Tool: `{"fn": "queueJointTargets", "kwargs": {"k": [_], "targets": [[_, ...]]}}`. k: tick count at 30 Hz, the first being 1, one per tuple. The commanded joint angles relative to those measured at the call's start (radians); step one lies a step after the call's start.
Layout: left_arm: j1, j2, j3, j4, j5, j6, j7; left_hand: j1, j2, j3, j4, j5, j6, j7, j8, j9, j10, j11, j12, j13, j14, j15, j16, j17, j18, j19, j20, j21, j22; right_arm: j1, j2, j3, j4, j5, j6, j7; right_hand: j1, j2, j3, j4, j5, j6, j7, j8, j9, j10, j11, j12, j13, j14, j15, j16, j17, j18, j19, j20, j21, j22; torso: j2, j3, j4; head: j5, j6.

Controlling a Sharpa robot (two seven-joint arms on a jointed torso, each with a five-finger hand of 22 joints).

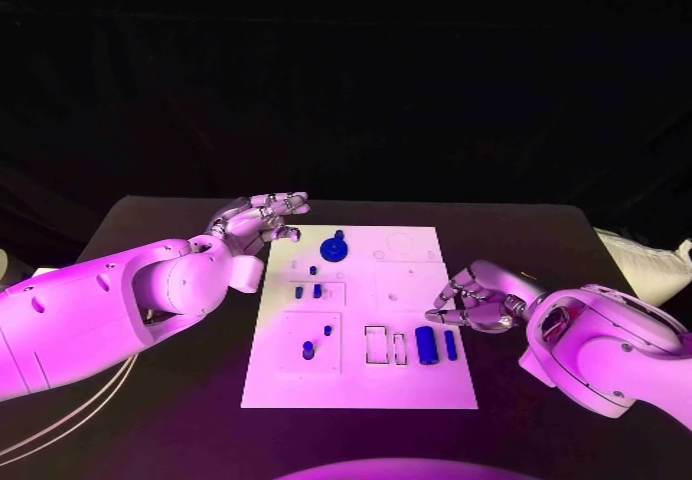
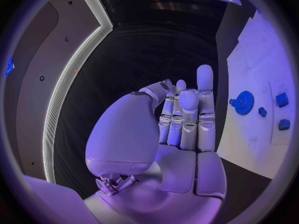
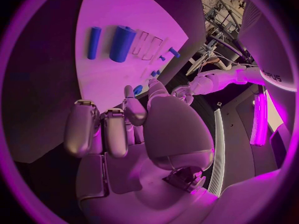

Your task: Assemble the parts on the task board

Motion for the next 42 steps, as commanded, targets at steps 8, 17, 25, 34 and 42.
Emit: {"fn": "queueJointTargets", "kwargs": {"k": [8, 17, 25, 34, 42], "targets": [[-0.002, -0.003, -0.002, 0.008, -0.003, 0.021, 0.002, -0.001, 0.007, 0.001, -0.005, -0.001, -0.005, 0.006, 0.0, -0.001, -0.007, -0.001, 0.002, 0.001, -0.006, 0.0, -0.002, -0.001, 0.011, 0.006, 0.0, -0.003, -0.001, -0.039, 0.0, -0.006, 0.007, -0.142, 0.076, -0.168, -0.012, 0.021, -0.055, 0.004, -0.011, -0.018, -0.003, 0.037, 0.019, -0.01, 0.003, 0.074, 0.105, 0.072, -0.004, 0.021, 0.058, -0.012, 0.01, 0.001, 0.02, 0.024, -0.001, 0.0007, -0.0056, -0.015, -0.007], [-0.003, -0.006, -0.002, 0.007, -0.004, 0.023, 0.001, -0.001, 0.007, 0.001, -0.005, -0.001, -0.005, 0.006, 0.0, -0.001, -0.007, -0.001, 0.002, 0.001, -0.006, 0.0, -0.002, -0.001, 0.011, 0.006, 0.0, -0.003, -0.001, -0.063, 0.042, -0.006, -0.019, -0.178, 0.093, -0.17, -0.013, 0.02, -0.063, 0.004, -0.013, -0.021, -0.003, 0.041, 0.021, -0.008, 0.003, 0.083, 0.119, 0.073, -0.003, 0.028, 0.07, -0.014, 0.012, 0.002, 0.027, 0.035, -0.001, -0.0006, -0.0062, -0.009, -0.011], [-0.003, -0.007, -0.002, 0.008, -0.004, 0.025, 0.0, -0.002, 0.007, 0.0, -0.005, -0.001, -0.005, 0.006, 0.0, -0.001, -0.007, -0.001, 0.003, 0.001, -0.006, 0.0, -0.003, -0.002, 0.011, 0.006, 0.0, -0.003, -0.001, -0.077, 0.079, -0.006, -0.044, -0.191, 0.112, -0.169, -0.009, 0.018, -0.069, 0.003, -0.014, -0.023, -0.003, 0.045, 0.023, -0.007, 0.003, 0.088, 0.127, 0.075, -0.003, 0.032, 0.077, -0.015, 0.013, 0.002, 0.031, 0.041, -0.001, -0.0004, -0.0064, -0.004, -0.013], [-0.003, -0.009, -0.002, 0.01, -0.004, 0.026, -0.001, -0.002, 0.007, 0.0, -0.005, -0.001, -0.005, 0.006, 0.0, -0.001, -0.007, -0.001, 0.003, 0.001, -0.006, 0.0, -0.003, -0.002, 0.011, 0.006, 0.0, -0.003, -0.001, -0.096, 0.115, -0.006, -0.07, -0.203, 0.131, -0.169, -0.008, 0.018, -0.071, 0.003, -0.016, -0.024, -0.003, 0.047, 0.024, -0.011, 0.003, 0.083, 0.124, 0.075, -0.003, 0.034, 0.08, -0.015, 0.013, 0.003, 0.031, 0.041, -0.001, -0.0004, -0.0066, -0.002, -0.014], [-0.003, -0.011, -0.002, 0.011, -0.004, 0.026, -0.002, -0.002, 0.007, 0.0, -0.005, -0.001, -0.005, 0.006, 0.0, -0.001, -0.007, -0.001, 0.003, 0.001, -0.006, 0.0, -0.003, -0.002, 0.011, 0.006, 0.0, -0.003, -0.001, -0.107, 0.144, -0.006, -0.099, -0.213, 0.15, -0.171, -0.008, 0.02, -0.074, 0.004, -0.018, -0.025, -0.003, 0.049, 0.025, -0.014, 0.004, 0.08, 0.122, 0.075, -0.002, 0.034, 0.08, -0.016, 0.012, 0.003, 0.031, 0.041, -0.001, -0.0008, -0.0063, 0.002, -0.014]]}}
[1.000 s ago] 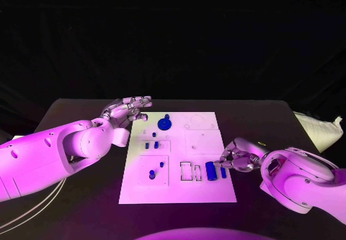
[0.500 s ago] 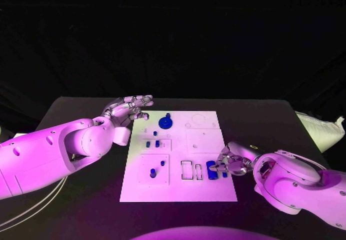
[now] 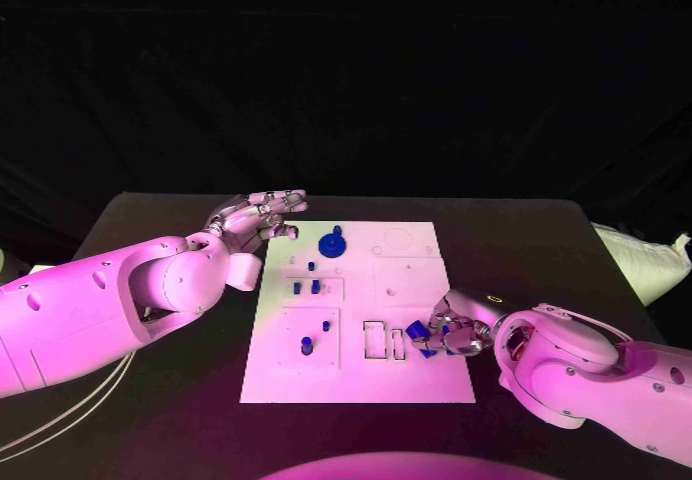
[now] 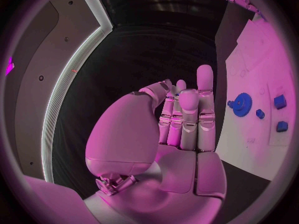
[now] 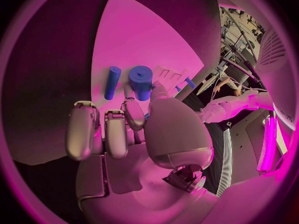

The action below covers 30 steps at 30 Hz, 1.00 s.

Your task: Assemble the parts on the task board

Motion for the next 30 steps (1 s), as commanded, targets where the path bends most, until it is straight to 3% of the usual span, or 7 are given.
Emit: {"fn": "queueJointTargets", "kwargs": {"k": [1, 7, 12, 18, 24, 30], "targets": [[0.0, 0.0, 0.001, 0.003, -0.003, 0.02, 0.003, -0.002, 0.007, -0.001, -0.005, -0.001, -0.005, 0.006, 0.0, -0.001, -0.007, -0.001, 0.003, 0.001, -0.006, 0.0, -0.003, -0.001, 0.011, 0.006, 0.0, -0.003, -0.001, -0.009, 0.011, -0.004, -0.012, -0.024, 0.04, -0.008, -0.002, 0.006, -0.007, -0.001, -0.004, -0.008, 0.0, 0.003, -0.002, -0.003, -0.003, -0.004, 0.027, 0.075, -0.003, 0.006, 0.08, -0.016, 0.005, 0.003, 0.004, 0.001, 0.0, -0.0002, 0.0006, 0.002, 0.0], [0.0, 0.0, 0.001, 0.004, -0.003, 0.022, 0.001, -0.002, 0.007, -0.001, -0.005, -0.001, -0.005, 0.006, 0.0, -0.001, -0.007, -0.001, 0.003, 0.001, -0.006, 0.0, -0.003, -0.001, 0.011, 0.006, 0.0, -0.003, -0.001, -0.017, 0.028, -0.004, -0.026, -0.033, 0.047, -0.01, 0.003, 0.011, -0.008, -0.002, -0.004, -0.006, 0.0, 0.008, 0.001, -0.004, -0.003, -0.003, 0.031, 0.075, -0.003, 0.007, 0.082, -0.016, 0.005, 0.003, 0.007, 0.004, 0.0, -0.0001, 0.0011, 0.005, 0.0], [0.0, -0.001, 0.001, 0.004, -0.003, 0.022, 0.0, -0.004, 0.007, -0.001, -0.005, -0.001, -0.005, 0.006, 0.0, -0.001, -0.008, -0.001, 0.003, 0.0, -0.007, 0.0, -0.003, -0.002, 0.01, 0.006, 0.0, -0.004, -0.002, -0.02, 0.031, -0.003, -0.029, -0.04, 0.03, -0.011, 0.05, 0.03, -0.002, -0.015, 0.022, -0.003, -0.002, 0.024, 0.01, -0.005, -0.005, 0.002, 0.045, 0.075, -0.004, 0.01, 0.086, -0.017, 0.005, 0.002, 0.011, 0.01, -0.001, -0.0008, -0.0009, 0.008, 0.0], [0.0, -0.002, 0.001, 0.005, -0.005, 0.023, 0.0, -0.004, 0.007, -0.001, -0.005, -0.001, -0.005, 0.006, 0.0, -0.001, -0.008, -0.001, 0.003, 0.0, -0.007, 0.0, -0.003, -0.002, 0.01, 0.006, 0.0, -0.004, -0.002, -0.021, 0.02, -0.001, -0.01, -0.016, -0.063, -0.009, 0.084, 0.048, 0.001, -0.021, 0.081, 0.011, -0.009, 0.044, 0.025, 0.006, -0.011, 0.018, 0.07, 0.077, -0.009, 0.018, 0.099, -0.019, 0.009, -0.001, 0.022, 0.026, -0.001, 0.0007, -0.001, 0.009, 0.0], [0.0, -0.002, 0.001, 0.005, -0.01, 0.024, 0.0, -0.004, 0.007, -0.001, -0.005, -0.001, -0.005, 0.006, 0.0, -0.001, -0.008, -0.001, 0.003, 0.0, -0.007, 0.0, -0.003, -0.002, 0.01, 0.006, 0.0, -0.004, -0.002, -0.019, -0.001, 0.01, 0.036, 0.047, -0.176, 0.0, 0.081, 0.054, -0.01, -0.006, 0.159, 0.007, -0.011, 0.051, 0.036, 0.01, -0.013, 0.02, 0.082, 0.078, -0.011, 0.022, 0.106, -0.021, 0.011, -0.004, 0.029, 0.034, -0.002, -0.0009, 0.0, 0.007, 0.002], [0.0, -0.001, 0.001, 0.007, -0.011, 0.025, 0.0, -0.004, 0.008, -0.002, -0.005, -0.001, -0.005, 0.006, 0.0, -0.001, -0.009, -0.001, 0.003, 0.0, -0.007, 0.0, -0.003, -0.003, 0.01, 0.006, 0.0, -0.004, -0.002, -0.01, -0.006, 0.017, 0.063, 0.099, -0.234, 0.012, 0.077, 0.058, -0.017, -0.003, 0.197, 0.004, -0.012, 0.054, 0.043, 0.012, -0.014, 0.019, 0.087, 0.078, -0.011, 0.024, 0.109, -0.021, 0.012, -0.004, 0.031, 0.038, -0.001, -0.0006, -0.0003, 0.007, 0.004]]}}
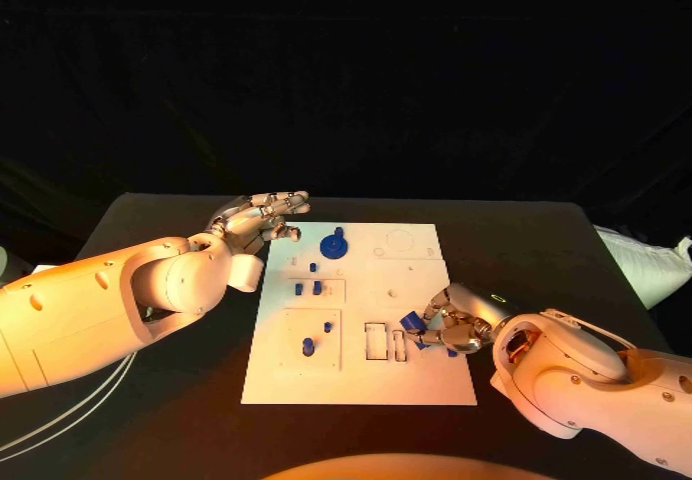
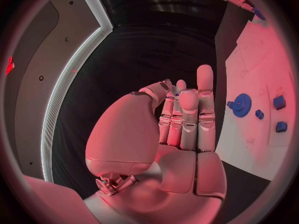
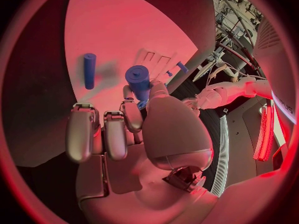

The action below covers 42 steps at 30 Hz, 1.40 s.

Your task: Assemble the parts on the task board

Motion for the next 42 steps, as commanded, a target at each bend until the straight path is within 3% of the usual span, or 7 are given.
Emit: {"fn": "queueJointTargets", "kwargs": {"k": [1, 9, 21, 32, 35, 38, 42], "targets": [[0.0, 0.001, 0.001, 0.004, -0.008, 0.021, 0.004, -0.004, 0.008, -0.002, -0.005, -0.001, -0.002, 0.002, 0.0, -0.001, -0.009, -0.001, 0.003, 0.0, -0.007, 0.0, -0.003, -0.001, 0.01, 0.006, 0.0, -0.004, -0.001, 0.002, 0.003, 0.001, 0.009, 0.065, -0.08, 0.012, 0.003, 0.012, -0.007, 0.001, 0.011, 0.001, -0.005, 0.005, 0.002, 0.017, -0.012, 0.004, 0.001, 0.077, -0.005, 0.006, 0.109, -0.006, 0.008, -0.001, 0.004, 0.002, 0.001, -0.0003, 0.0002, 0.0, 0.001], [0.0, 0.001, 0.001, 0.007, -0.008, 0.021, 0.004, -0.004, 0.008, -0.002, -0.005, -0.001, -0.002, 0.002, 0.0, -0.001, -0.009, -0.001, 0.003, 0.0, -0.007, 0.0, -0.003, -0.001, 0.01, 0.006, 0.0, -0.004, -0.001, 0.004, 0.04, 0.002, 0.001, 0.107, -0.021, 0.01, -0.006, 0.012, -0.013, 0.003, 0.013, 0.0, -0.005, 0.007, 0.004, 0.019, -0.012, 0.007, 0.006, 0.078, -0.005, 0.008, 0.113, -0.007, 0.009, -0.001, 0.007, 0.006, 0.001, -0.0008, 0.0022, 0.001, 0.001], [0.0, 0.002, 0.001, 0.008, -0.008, 0.022, 0.004, -0.004, 0.008, -0.002, -0.005, -0.001, -0.002, 0.002, 0.0, -0.001, -0.009, -0.001, 0.003, 0.0, -0.007, 0.0, -0.003, -0.001, 0.01, 0.006, 0.0, -0.004, -0.001, 0.001, 0.111, 0.0, -0.031, 0.144, 0.1, -0.009, -0.062, 0.04, -0.037, 0.005, 0.002, 0.018, -0.014, 0.023, 0.02, 0.027, -0.018, 0.007, 0.016, 0.079, -0.009, 0.011, 0.119, -0.008, 0.01, -0.003, 0.013, 0.015, 0.001, -0.0003, 0.0001, 0.01, -0.005], [0.0, 0.004, 0.001, 0.008, -0.008, 0.022, 0.003, -0.004, 0.008, -0.002, -0.005, -0.001, -0.002, 0.002, 0.0, -0.001, -0.009, -0.001, 0.003, 0.0, -0.007, 0.0, -0.003, -0.001, 0.01, 0.006, 0.0, -0.004, -0.001, 0.0, 0.133, -0.001, -0.051, 0.12, 0.116, -0.016, -0.084, 0.045, -0.05, 0.004, -0.018, 0.019, -0.017, 0.028, 0.029, 0.024, -0.021, -0.004, 0.011, 0.078, -0.012, 0.009, 0.115, -0.007, 0.009, -0.005, 0.011, 0.012, 0.0, -0.0005, 0.0001, 0.014, -0.006], [0.0, 0.004, 0.001, 0.008, -0.008, 0.021, 0.003, -0.004, 0.008, -0.002, -0.005, -0.001, -0.002, 0.002, 0.0, -0.001, -0.009, -0.001, 0.003, 0.0, -0.007, 0.0, -0.003, -0.001, 0.01, 0.006, 0.0, -0.004, -0.001, 0.0, 0.137, -0.001, -0.057, 0.104, 0.112, -0.018, -0.115, 0.049, -0.071, 0.004, -0.106, 0.017, -0.018, 0.031, 0.037, 0.022, -0.022, -0.015, 0.006, 0.077, -0.012, 0.007, 0.111, -0.006, 0.006, -0.006, 0.008, 0.008, 0.0, -0.0002, 0.0003, 0.015, -0.006], [0.0, 0.004, 0.001, 0.008, -0.008, 0.021, 0.003, -0.004, 0.008, -0.002, -0.005, -0.001, -0.002, 0.002, 0.0, -0.001, -0.009, -0.001, 0.003, 0.0, -0.007, 0.0, -0.003, -0.001, 0.01, 0.006, 0.0, -0.004, -0.001, 0.0, 0.138, -0.001, -0.061, 0.09, 0.104, -0.019, -0.173, 0.045, -0.106, 0.004, -0.26, 0.013, -0.018, 0.035, 0.046, 0.015, -0.021, -0.036, -0.006, 0.075, -0.012, 0.004, 0.107, -0.005, 0.004, -0.007, 0.004, 0.004, 0.001, -0.0001, -0.0007, 0.016, -0.005], [0.0, 0.004, 0.001, 0.008, -0.008, 0.021, 0.002, -0.004, 0.008, -0.002, -0.005, -0.001, -0.002, 0.002, 0.0, -0.001, -0.009, -0.001, 0.003, 0.0, -0.007, 0.0, -0.003, -0.001, 0.01, 0.006, 0.0, -0.004, -0.001, 0.0, 0.139, -0.001, -0.062, 0.072, 0.088, -0.019, -0.248, 0.006, -0.118, 0.008, -0.395, 0.003, -0.016, 0.037, 0.056, -0.001, -0.019, -0.077, -0.033, 0.074, -0.011, 0.0, 0.102, -0.004, 0.001, -0.005, -0.001, -0.003, 0.001, 0.0, -0.0012, 0.017, -0.006]]}}
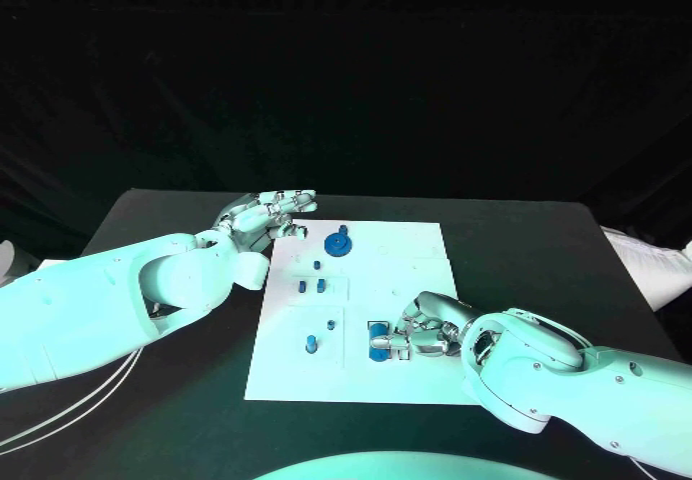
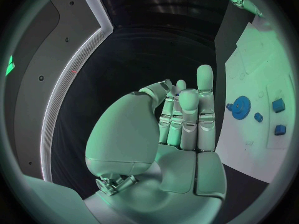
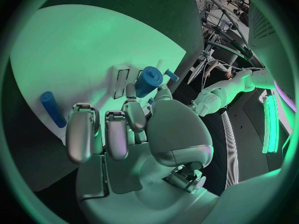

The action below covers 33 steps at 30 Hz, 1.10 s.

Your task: Assemble the parts on the task board

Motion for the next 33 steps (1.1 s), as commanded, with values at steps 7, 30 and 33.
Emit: {"fn": "queueJointTargets", "kwargs": {"k": [7, 30, 33], "targets": [[0.0, 0.001, 0.001, 0.002, -0.004, 0.019, 0.002, -0.004, 0.008, -0.002, -0.005, -0.001, -0.002, 0.002, 0.0, -0.001, -0.009, -0.001, 0.003, 0.0, -0.007, 0.0, -0.003, -0.001, 0.01, 0.006, 0.0, -0.004, -0.001, -0.001, -0.002, 0.0, 0.01, -0.072, -0.015, -0.005, -0.115, -0.096, 0.082, 0.003, -0.068, -0.017, 0.001, 0.003, 0.019, -0.02, 0.004, -0.046, -0.022, 0.074, -0.002, -0.008, 0.101, -0.004, -0.004, 0.0, -0.006, -0.003, 0.001, 0.0012, -0.0008, 0.001, -0.001], [0.0, 0.001, 0.001, 0.001, -0.004, 0.022, -0.002, -0.005, 0.008, -0.002, -0.006, -0.001, -0.003, 0.003, 0.0, -0.002, -0.011, 0.0, 0.005, 0.0, -0.007, 0.001, -0.002, -0.003, 0.01, 0.006, 0.0, -0.004, -0.002, -0.001, 0.005, 0.0, 0.001, -0.144, 0.011, -0.01, 0.249, -0.006, 0.195, -0.147, -0.056, -0.006, -0.008, 0.034, 0.055, -0.001, -0.006, -0.048, -0.016, 0.078, -0.01, 0.004, 0.123, -0.009, 0.004, -0.007, 0.009, 0.022, 0.0, 0.0005, -0.0024, -0.001, -0.001], [0.0, 0.001, 0.001, 0.001, -0.004, 0.023, -0.002, -0.005, 0.008, -0.002, -0.006, -0.001, -0.003, 0.003, 0.0, -0.002, -0.011, 0.0, 0.005, 0.0, -0.007, 0.001, -0.002, -0.003, 0.01, 0.006, 0.0, -0.004, -0.002, -0.001, 0.003, 0.0, 0.001, -0.146, 0.005, -0.009, 0.255, -0.003, 0.197, -0.153, -0.053, -0.004, -0.01, 0.036, 0.056, -0.001, -0.008, -0.047, -0.015, 0.078, -0.011, 0.004, 0.124, -0.009, 0.004, -0.008, 0.009, 0.023, 0.0, 0.0012, -0.0031, -0.003, -0.001]]}}
